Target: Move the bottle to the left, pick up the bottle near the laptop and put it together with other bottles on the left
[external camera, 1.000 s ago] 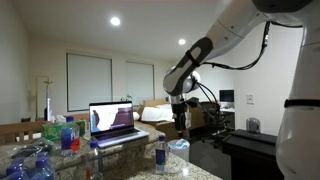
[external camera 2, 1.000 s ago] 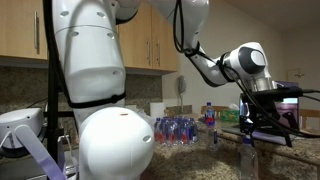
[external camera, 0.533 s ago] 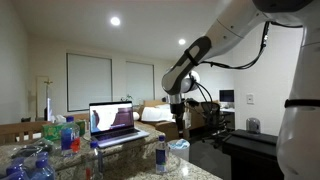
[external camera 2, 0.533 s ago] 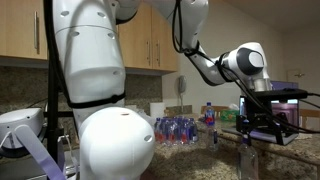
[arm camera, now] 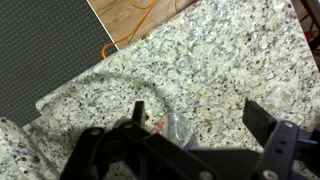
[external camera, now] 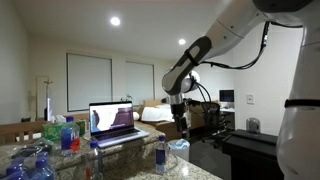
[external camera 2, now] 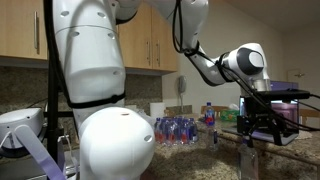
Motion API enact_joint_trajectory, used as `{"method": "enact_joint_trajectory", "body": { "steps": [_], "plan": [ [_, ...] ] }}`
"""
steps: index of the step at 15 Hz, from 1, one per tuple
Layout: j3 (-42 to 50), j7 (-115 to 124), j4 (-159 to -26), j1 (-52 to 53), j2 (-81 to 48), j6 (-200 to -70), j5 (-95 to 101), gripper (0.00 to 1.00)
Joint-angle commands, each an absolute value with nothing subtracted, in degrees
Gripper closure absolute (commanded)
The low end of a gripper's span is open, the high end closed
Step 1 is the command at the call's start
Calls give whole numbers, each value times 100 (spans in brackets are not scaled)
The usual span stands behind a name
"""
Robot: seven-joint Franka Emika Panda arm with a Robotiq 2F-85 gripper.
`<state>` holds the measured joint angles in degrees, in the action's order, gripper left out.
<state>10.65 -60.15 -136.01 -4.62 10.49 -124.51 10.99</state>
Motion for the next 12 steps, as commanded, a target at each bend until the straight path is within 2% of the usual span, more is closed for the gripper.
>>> {"method": "enact_joint_trajectory", "body": {
  "steps": [1,8,12],
  "plan": [
    [1025,-6022,-13596,-502,1048,-12443,1095,0],
    [1060,-6492,-13682,-412,1088,-12927,947,0],
    [1091,-7413,-13664,-347,1104,-12610,767,0]
  ]
}}
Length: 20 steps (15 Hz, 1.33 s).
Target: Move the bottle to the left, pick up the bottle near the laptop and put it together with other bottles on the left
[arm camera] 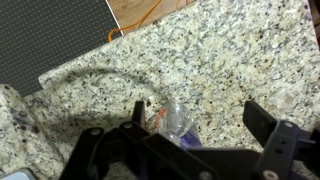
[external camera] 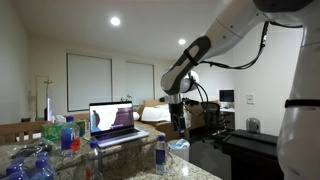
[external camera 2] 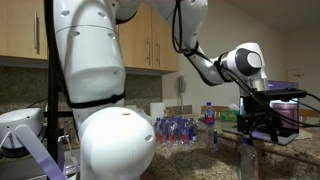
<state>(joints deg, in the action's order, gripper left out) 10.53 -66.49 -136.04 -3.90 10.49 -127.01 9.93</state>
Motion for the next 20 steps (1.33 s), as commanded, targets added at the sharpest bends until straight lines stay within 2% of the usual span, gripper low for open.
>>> {"method": "enact_joint_trajectory", "body": {
  "steps": [1,5,11,20],
  "plan": [
    [1088,-7630,-13657,-345,1106,-12547,744,0],
    [994,-7688,-13634,-469,1067,-12533,1318,0],
    [1003,-7751,-13584,-395,1148,-12355,1085,0],
    [449,-7225,-13356,-10,807,-12764,1089,0]
  ]
}}
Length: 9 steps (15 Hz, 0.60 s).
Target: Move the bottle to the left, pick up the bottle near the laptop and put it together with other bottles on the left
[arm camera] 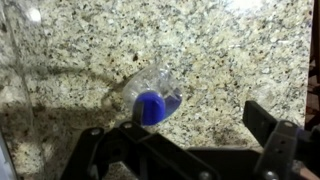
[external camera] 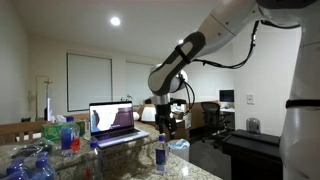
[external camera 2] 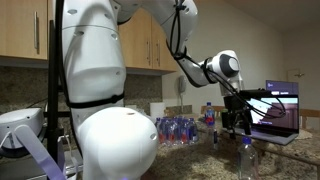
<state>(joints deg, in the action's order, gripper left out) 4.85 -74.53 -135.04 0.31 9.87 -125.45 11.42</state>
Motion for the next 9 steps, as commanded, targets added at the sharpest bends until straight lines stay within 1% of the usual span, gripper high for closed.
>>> {"method": "enact_joint_trajectory", "body": {
  "steps": [1,5,9],
  "plan": [
    [459,-7118,-13303,-37,764,-12803,1084,0],
    [606,-7253,-13028,-140,440,-12952,964,0],
    [562,-7491,-12751,-122,-67,-13231,770,0]
  ]
}}
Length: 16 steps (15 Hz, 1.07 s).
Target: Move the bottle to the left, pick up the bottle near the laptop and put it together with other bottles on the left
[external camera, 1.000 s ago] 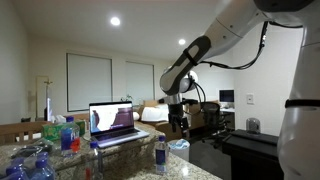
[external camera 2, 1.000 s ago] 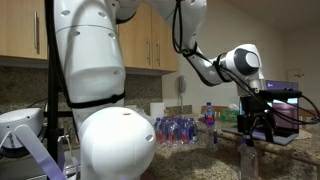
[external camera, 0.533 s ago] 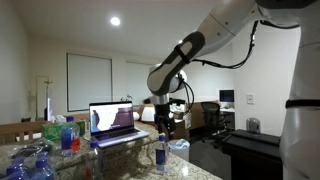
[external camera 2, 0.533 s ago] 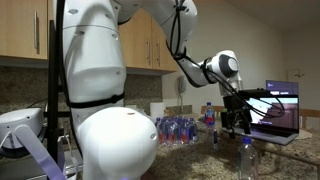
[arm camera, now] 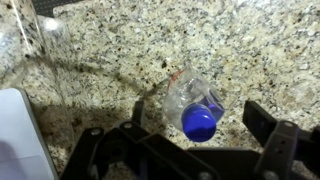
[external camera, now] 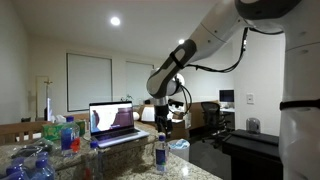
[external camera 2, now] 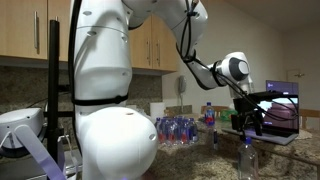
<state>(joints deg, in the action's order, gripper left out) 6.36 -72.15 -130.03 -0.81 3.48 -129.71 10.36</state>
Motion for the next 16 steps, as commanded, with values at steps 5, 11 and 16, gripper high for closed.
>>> {"method": "enact_joint_trajectory", "body": {
  "steps": [5,11,16],
  "plan": [
    [349,-7644,-12318,-169,-575,-13048,502,23],
    [278,-7512,-12320,-214,-589,-12846,635,59],
    [289,-7529,-12492,-222,-372,-12992,708,32]
  ]
}}
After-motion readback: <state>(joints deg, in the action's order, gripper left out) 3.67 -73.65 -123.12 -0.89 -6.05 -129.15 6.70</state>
